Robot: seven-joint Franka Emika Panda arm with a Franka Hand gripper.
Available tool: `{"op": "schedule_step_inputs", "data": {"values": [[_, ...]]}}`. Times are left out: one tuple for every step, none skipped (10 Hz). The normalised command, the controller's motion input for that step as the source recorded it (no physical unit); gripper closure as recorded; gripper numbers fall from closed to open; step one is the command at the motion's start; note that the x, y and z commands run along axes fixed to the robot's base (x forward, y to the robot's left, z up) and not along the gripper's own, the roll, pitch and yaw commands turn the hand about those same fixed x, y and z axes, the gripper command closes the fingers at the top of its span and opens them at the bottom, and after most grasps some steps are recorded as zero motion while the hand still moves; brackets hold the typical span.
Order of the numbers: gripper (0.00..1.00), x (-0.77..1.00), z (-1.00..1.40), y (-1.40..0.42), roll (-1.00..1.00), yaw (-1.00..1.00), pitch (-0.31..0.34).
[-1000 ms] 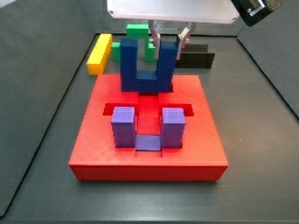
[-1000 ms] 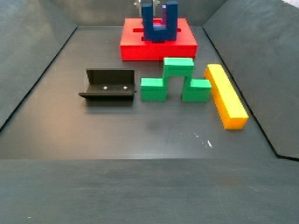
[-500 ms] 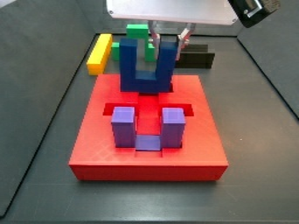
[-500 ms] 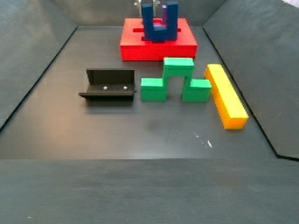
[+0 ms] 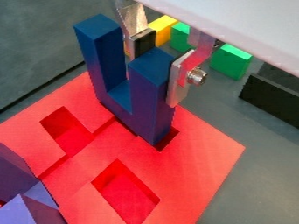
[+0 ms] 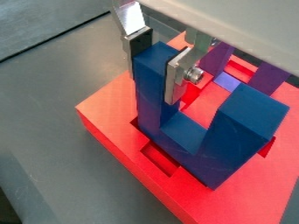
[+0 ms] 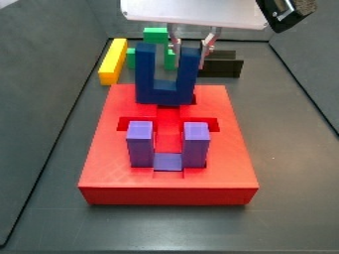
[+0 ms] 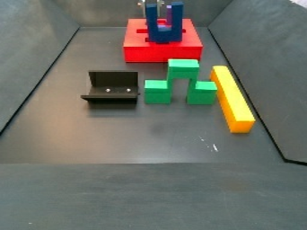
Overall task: Pick up the blue object. Move up. Place the blue object on the fixture. Regrasp the blue object. Move to above the board. Insert the blue object.
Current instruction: Insert the blue object.
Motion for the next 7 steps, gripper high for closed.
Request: {"op": "schedule_step_inputs", "data": {"values": [[1.00,0.00,-0.45,0.00,-0.05,0.00,-0.054],[1.00,0.00,-0.51,0.00,-0.05,0.00,-0.074],[1.00,0.00,-0.48,0.00,-0.05,0.00,-0.071],[1.00,0.32,-0.17,0.00,-0.03,0.02,0.000],[1.00,0.39,0.00,0.00,-0.05,0.00,0.000],[1.00,0.29,0.00,0.00,-0.07,0.00,0.000],[1.00,0.29,0.00,0.00,-0.07,0.00,0.001]]}}
